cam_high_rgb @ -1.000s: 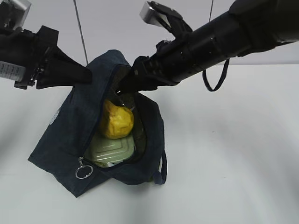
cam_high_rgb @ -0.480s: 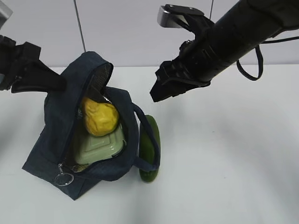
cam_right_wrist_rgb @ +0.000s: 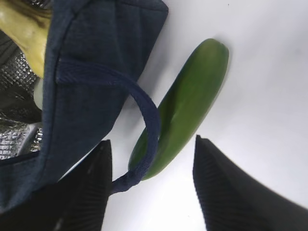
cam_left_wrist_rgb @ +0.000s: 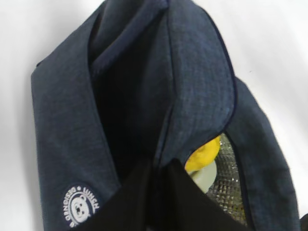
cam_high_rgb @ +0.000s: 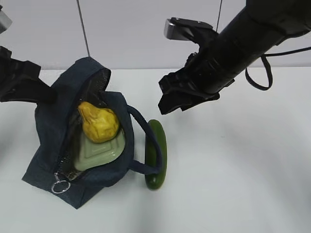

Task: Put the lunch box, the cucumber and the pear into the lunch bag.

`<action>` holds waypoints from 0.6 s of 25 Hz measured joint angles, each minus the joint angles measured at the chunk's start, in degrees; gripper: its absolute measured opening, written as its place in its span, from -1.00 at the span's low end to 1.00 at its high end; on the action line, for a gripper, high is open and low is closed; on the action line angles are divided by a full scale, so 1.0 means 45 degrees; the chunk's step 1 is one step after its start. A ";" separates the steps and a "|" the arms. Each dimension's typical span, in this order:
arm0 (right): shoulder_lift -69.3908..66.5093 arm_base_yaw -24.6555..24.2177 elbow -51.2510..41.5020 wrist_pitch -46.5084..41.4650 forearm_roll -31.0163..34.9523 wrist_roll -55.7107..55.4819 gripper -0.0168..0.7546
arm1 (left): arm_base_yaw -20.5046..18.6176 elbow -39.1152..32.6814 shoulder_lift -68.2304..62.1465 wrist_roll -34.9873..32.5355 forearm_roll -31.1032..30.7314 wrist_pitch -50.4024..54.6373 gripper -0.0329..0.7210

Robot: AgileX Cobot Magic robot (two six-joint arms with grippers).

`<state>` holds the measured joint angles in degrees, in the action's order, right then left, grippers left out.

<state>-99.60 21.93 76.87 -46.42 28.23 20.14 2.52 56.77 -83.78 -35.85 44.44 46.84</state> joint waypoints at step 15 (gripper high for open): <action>-0.2788 0.0305 0.3914 -0.2642 -0.3356 -0.4039 0.14 | 0.0000 0.0000 0.0000 0.1921 -0.2075 -0.0382 -0.87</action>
<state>-112.15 23.30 94.49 -58.30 13.13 1.97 2.52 56.77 -83.78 -27.21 35.11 45.12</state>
